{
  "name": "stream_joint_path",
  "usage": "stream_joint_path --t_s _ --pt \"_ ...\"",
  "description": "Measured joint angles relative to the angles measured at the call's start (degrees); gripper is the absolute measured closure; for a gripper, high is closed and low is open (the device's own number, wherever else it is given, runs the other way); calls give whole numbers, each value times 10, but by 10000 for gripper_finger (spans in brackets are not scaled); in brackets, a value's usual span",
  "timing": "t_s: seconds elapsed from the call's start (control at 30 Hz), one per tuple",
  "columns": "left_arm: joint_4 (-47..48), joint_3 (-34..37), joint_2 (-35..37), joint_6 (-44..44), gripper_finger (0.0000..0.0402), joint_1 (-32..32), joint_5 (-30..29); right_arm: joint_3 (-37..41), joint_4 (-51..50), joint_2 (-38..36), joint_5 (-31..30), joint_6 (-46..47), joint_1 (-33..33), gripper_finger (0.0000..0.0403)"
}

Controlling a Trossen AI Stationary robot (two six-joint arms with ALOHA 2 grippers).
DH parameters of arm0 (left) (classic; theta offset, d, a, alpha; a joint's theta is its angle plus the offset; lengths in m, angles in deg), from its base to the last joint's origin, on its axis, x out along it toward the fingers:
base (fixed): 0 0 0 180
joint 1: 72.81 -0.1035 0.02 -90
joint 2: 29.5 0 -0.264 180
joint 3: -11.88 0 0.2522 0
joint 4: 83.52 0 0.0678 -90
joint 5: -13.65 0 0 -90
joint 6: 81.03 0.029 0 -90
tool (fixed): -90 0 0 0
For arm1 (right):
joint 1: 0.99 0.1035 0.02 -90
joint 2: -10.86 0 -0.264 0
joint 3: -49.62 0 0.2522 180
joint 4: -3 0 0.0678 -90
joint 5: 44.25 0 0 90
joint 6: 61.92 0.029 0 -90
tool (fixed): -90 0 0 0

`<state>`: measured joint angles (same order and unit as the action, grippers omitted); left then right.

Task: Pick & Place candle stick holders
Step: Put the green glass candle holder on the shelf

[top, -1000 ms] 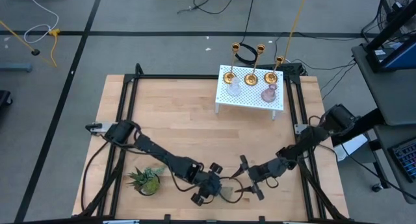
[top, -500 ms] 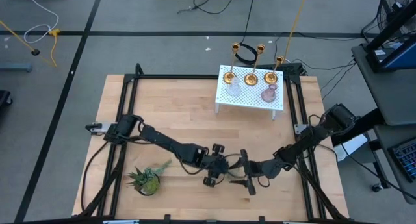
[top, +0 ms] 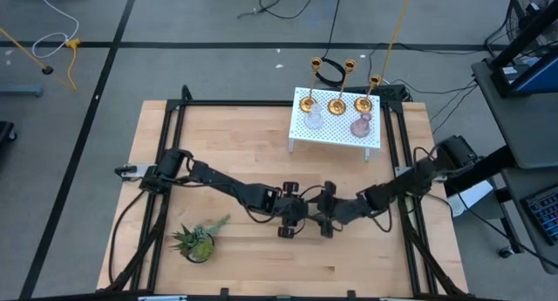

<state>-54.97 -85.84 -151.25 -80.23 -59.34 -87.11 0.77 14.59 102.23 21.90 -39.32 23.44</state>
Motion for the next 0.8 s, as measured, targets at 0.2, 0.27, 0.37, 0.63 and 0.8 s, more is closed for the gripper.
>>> stream_joint_path --t_s 0.2,0.27,0.37,0.63,0.8 --pt "32 0 9 -4 229 -1 -61 -1 -41 -1 76 8 -35 156" --pt "39 0 18 -14 229 -1 -77 -1 -52 -2 88 6 -46 156" --pt "67 0 42 -23 229 0 -92 -2 -60 -2 108 -1 -66 156" --pt "155 -1 139 -74 229 5 -96 -45 -218 -66 166 -19 -100 156" --pt "219 -1 216 -126 229 17 -124 -82 -324 -101 185 -9 -123 156"
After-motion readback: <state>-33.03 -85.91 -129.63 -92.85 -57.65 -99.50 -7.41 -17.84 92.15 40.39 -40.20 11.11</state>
